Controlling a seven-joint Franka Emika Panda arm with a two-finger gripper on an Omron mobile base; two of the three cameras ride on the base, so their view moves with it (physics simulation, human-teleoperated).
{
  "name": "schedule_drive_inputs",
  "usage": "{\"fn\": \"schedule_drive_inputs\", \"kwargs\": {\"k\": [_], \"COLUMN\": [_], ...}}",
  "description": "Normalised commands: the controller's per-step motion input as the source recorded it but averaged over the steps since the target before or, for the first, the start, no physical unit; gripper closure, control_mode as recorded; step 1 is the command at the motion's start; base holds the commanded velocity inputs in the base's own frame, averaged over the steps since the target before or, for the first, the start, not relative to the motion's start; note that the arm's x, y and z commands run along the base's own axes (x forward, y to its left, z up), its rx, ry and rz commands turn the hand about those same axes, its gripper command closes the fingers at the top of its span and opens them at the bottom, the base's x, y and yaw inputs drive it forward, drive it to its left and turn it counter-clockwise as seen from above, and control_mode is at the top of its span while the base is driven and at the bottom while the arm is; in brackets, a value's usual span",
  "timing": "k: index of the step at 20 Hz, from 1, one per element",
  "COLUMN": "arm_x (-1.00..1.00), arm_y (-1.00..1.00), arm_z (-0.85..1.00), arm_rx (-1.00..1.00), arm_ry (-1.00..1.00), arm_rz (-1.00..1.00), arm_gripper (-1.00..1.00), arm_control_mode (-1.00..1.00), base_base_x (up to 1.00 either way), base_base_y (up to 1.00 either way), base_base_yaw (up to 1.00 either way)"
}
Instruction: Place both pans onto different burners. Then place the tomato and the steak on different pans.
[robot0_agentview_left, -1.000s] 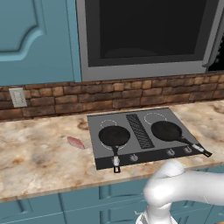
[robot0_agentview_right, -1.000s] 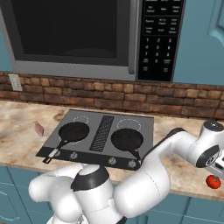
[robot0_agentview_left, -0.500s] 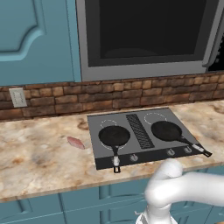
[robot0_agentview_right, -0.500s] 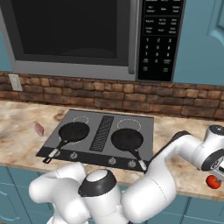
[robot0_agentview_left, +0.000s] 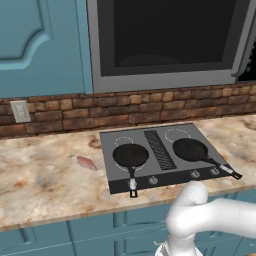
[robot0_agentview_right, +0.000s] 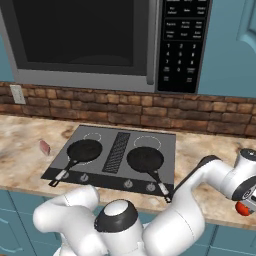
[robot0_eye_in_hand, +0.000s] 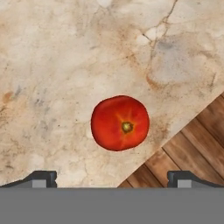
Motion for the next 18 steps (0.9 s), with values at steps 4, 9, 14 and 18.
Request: {"fn": "schedule_drive_inputs", "kwargs": {"k": [4,9,14,18], "arm_x": [0.03,0.13,0.16,0.10], "arm_y": [-0.12,-0.02,-0.03,-0.09], "arm_z": [-0.01,0.00,-0.05,-0.06], "arm_rx": [0.01,0.00,0.00,0.00], "arm_ry": [0.00,0.00,0.00,0.00], "arm_rz": [0.00,0.00,0.00,0.00], "arm_gripper": [-1.00,-1.00,-1.00,-1.00], "arm_control_mode": [-1.00,-1.00,-1.00,-1.00], "base_base_x": [0.00,0.00,0.00,0.00], "base_base_y": [0.00,0.00,0.00,0.00], "base_base_yaw": [0.00,0.00,0.00,0.00]}}
